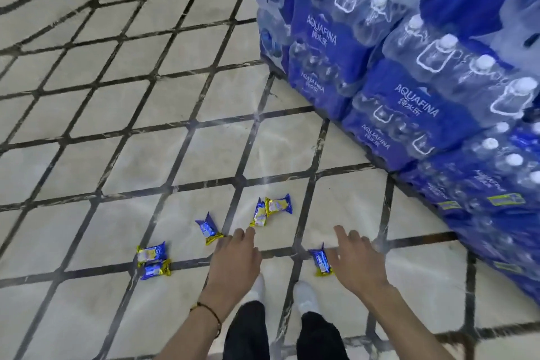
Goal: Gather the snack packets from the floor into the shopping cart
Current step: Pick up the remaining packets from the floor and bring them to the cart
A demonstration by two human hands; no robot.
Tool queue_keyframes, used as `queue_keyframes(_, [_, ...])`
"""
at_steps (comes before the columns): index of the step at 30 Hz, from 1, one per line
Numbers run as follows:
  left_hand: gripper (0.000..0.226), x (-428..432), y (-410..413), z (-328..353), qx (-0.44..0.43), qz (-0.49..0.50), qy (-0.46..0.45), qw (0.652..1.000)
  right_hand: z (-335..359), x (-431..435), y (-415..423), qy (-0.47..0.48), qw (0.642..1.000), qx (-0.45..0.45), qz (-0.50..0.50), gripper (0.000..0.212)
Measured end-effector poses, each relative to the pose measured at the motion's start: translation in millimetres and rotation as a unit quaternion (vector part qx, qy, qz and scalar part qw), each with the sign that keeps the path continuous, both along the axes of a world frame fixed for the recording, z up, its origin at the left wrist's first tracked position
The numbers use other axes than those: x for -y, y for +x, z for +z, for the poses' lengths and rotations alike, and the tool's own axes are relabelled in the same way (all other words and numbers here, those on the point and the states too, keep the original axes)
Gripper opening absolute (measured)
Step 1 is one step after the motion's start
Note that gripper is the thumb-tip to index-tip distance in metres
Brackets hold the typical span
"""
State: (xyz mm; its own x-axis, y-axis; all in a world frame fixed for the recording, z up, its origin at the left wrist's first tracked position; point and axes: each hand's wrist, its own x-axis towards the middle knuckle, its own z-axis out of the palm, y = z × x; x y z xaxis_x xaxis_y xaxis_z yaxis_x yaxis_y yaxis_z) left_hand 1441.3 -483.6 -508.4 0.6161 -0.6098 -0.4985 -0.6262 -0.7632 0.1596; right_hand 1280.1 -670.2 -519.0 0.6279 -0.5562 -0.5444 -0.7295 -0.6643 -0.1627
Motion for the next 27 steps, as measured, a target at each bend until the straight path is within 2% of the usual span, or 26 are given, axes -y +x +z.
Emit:
queue_keyframes(2, [0.024,8,21,-48,-0.026,0.026,0.003,0.999,-39,0,2,-0.018,1.000,-0.016,-0.006,0.046])
queue_keyframes(6, [0.029,21,58,-159,-0.041,-0.004,0.006,0.999,-140,-2,7,-0.053,0.996,-0.064,0.020,0.051])
queue_keyframes(11, [0.037,26,75,-312,-0.050,-0.035,0.024,0.998,-288,-10,1,-0.036,0.997,-0.074,0.002,0.044])
queue_keyframes(16, [0.044,24,84,-455,-0.052,-0.019,0.014,0.998,-430,-26,-21,-0.039,0.994,-0.098,0.001,0.060])
queue_keyframes(22, [0.066,35,90,-580,-0.012,0.083,0.007,0.996,-567,-28,-52,-0.041,0.988,-0.130,-0.075,0.077])
queue_keyframes(27, [0.093,46,97,-651,0.020,0.100,0.013,0.995,-637,-33,-67,-0.017,0.986,-0.121,-0.112,0.086])
